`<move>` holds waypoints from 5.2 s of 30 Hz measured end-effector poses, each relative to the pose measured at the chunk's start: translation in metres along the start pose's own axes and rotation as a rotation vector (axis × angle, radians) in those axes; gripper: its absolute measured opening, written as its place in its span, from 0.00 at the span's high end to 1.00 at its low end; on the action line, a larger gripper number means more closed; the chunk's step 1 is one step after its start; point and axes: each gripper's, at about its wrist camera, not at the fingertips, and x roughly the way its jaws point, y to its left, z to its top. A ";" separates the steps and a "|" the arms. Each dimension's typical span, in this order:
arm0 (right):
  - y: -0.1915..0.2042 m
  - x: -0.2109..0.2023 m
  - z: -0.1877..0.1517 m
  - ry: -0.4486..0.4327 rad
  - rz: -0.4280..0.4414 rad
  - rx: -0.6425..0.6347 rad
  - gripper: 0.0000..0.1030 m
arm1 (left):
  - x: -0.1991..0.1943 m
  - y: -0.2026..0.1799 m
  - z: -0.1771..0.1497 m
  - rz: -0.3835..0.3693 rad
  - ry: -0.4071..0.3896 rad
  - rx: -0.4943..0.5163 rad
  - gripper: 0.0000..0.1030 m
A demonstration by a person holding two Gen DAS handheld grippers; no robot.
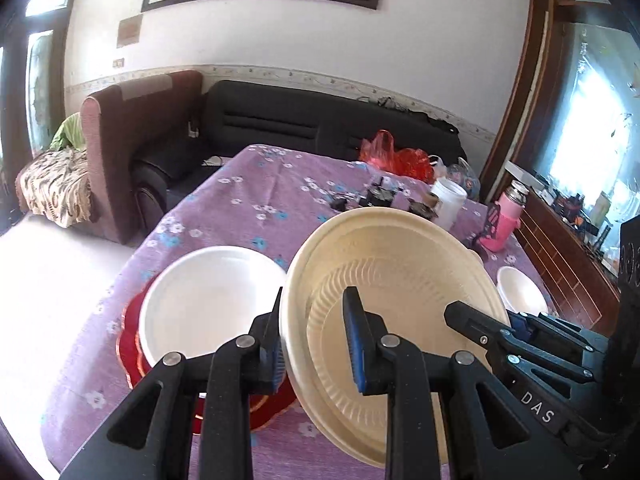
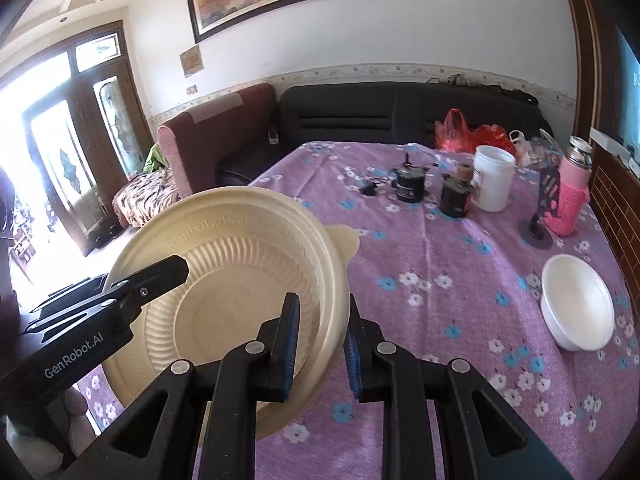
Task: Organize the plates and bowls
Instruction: 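Carry the beige bowl with the left gripper onto the stacked bowls, then open the left gripper and raise it away from the stack, then move the left tool to the white bowl beside the pink thermos, then close the left gripper on the white bowl rim and lift it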
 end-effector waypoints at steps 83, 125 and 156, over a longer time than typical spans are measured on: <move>-0.080 -0.005 -0.049 -0.060 -0.135 0.111 0.18 | -0.030 -0.049 -0.041 0.305 -0.151 0.224 0.00; -0.387 -0.016 -0.050 -0.066 -0.394 0.603 0.17 | 0.179 -0.270 -0.009 -0.168 0.306 0.289 0.00; -0.379 0.027 -0.064 0.071 -0.296 0.565 0.86 | 0.285 -0.326 -0.040 -0.275 0.501 0.281 0.88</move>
